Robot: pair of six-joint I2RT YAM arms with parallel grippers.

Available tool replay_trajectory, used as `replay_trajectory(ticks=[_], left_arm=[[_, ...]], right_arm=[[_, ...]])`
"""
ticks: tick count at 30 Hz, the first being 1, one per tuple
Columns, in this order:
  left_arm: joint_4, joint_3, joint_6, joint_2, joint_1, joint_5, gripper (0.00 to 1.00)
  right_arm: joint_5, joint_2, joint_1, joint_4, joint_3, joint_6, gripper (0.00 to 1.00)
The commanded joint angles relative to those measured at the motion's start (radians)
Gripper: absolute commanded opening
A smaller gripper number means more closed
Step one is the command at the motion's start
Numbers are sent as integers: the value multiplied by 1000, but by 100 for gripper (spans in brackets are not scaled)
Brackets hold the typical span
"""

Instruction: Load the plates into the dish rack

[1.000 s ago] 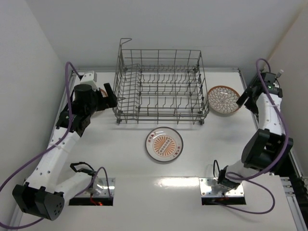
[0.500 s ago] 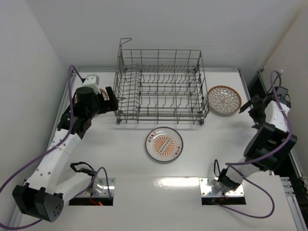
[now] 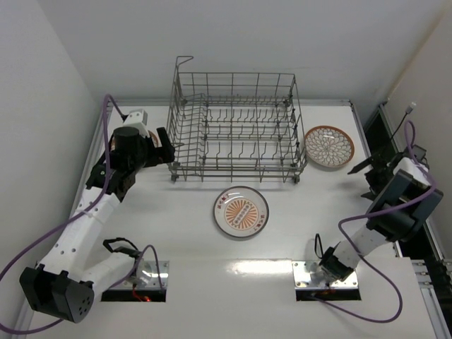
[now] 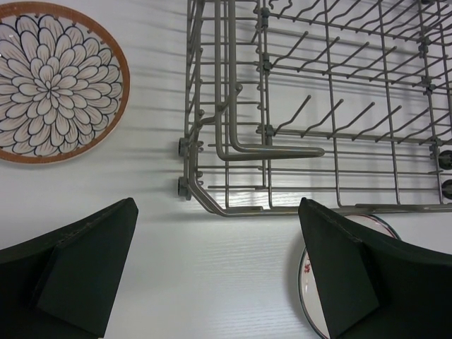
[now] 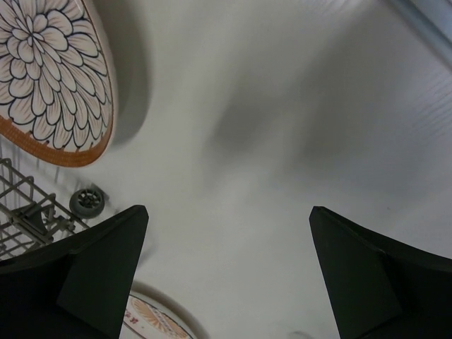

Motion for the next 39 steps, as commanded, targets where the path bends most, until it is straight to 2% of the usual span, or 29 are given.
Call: replay_trajectory(ticks=[1, 17, 21, 26, 33, 39], left_arm=[[20, 13, 10, 7, -10, 23, 100], [20, 2, 1, -11, -10, 42, 100], [43, -16, 1, -11, -10, 51, 100], [78, -38, -10, -2, -10, 78, 100], [121, -38, -10, 38, -10, 109, 100], [141, -29, -10, 70, -10, 127, 100]], right_arm=[[-78, 15, -14, 71, -20, 0, 99], [-185, 145, -24, 149, -33, -9, 99], [-289, 191, -24, 230, -33, -9, 99], [-414, 203, -24, 416, -76, 36, 99], [-402, 228, -24, 482, -66, 37, 99], [-386, 278, 7, 536, -37, 105, 99]])
